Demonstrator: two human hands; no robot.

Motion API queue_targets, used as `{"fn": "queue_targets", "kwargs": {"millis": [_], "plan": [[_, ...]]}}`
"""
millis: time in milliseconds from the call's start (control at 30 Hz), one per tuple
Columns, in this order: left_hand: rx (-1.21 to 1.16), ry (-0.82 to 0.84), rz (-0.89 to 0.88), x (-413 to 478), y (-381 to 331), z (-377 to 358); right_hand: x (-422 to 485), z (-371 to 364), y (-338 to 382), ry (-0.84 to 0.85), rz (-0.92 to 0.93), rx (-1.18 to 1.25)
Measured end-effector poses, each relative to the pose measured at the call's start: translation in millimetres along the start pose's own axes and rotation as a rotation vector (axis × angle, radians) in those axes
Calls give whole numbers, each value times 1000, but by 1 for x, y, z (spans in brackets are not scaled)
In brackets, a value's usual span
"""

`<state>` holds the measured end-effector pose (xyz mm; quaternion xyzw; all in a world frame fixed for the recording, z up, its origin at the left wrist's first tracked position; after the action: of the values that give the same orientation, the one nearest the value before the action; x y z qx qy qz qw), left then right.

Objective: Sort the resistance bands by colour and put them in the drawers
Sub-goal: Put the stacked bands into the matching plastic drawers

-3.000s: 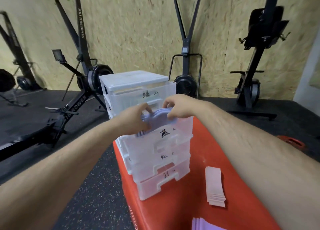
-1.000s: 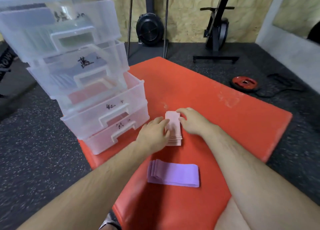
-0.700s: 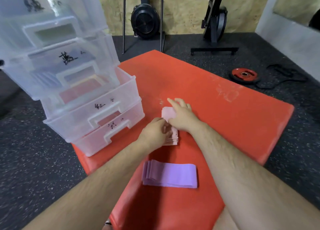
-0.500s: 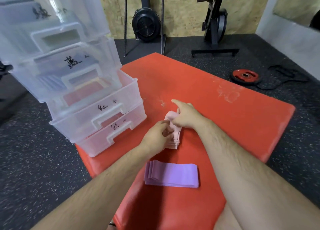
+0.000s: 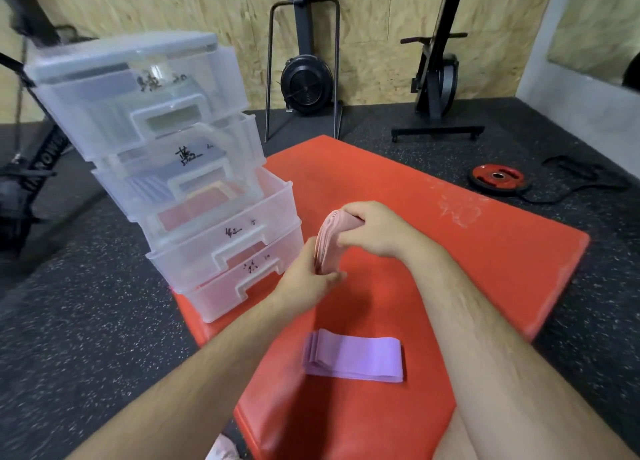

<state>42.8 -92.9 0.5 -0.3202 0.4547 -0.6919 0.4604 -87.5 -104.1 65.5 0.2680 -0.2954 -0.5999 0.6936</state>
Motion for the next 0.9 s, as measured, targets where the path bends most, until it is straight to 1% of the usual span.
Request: {"fn": "queue_targets", "kwargs": {"millis": [67, 167, 267, 367, 433, 533, 633, 700, 767, 833, 900], "plan": [[-17, -42, -34, -16, -13, 20, -8, 6, 15, -51, 30, 63], [-8, -31, -90, -45, -39, 45, -19, 6, 35, -107, 76, 143], [121, -132, -99, -74, -57, 90, -27, -1, 59, -136, 144, 244], [300, -228, -131, -94, -86, 143, -23, -9, 93, -118, 224, 240], [394, -260, -143, -96, -104, 175, -8, -13, 116, -118, 246, 175], [551, -319, -156, -83, -123, 216, 27, -11, 150, -137, 280, -6], [649, -343, -100, -58, -114, 238, 64, -17, 174, -96, 294, -235], [718, -306, -49, -39, -96, 239, 86, -28, 175, -59, 275, -416], [768, -232, -17, -24, -78, 232, 100, -43, 167, -6, 234, -524], [788, -187, -8, -11, -63, 228, 108, -54, 156, 22, 194, -552], [782, -184, 2, -2, -53, 228, 114, -61, 147, 34, 178, -535]]}}
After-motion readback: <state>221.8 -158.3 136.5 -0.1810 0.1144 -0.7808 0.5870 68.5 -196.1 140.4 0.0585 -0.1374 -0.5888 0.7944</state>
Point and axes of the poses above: each hand's wrist, its own x-axis towards the middle knuckle, its own z-axis out of the back of the hand, y = z × x, the point moved 10 cm from there along x, towards the middle knuckle, and after that the axes turned 6 degrees about -x, right-handed, at the moved point
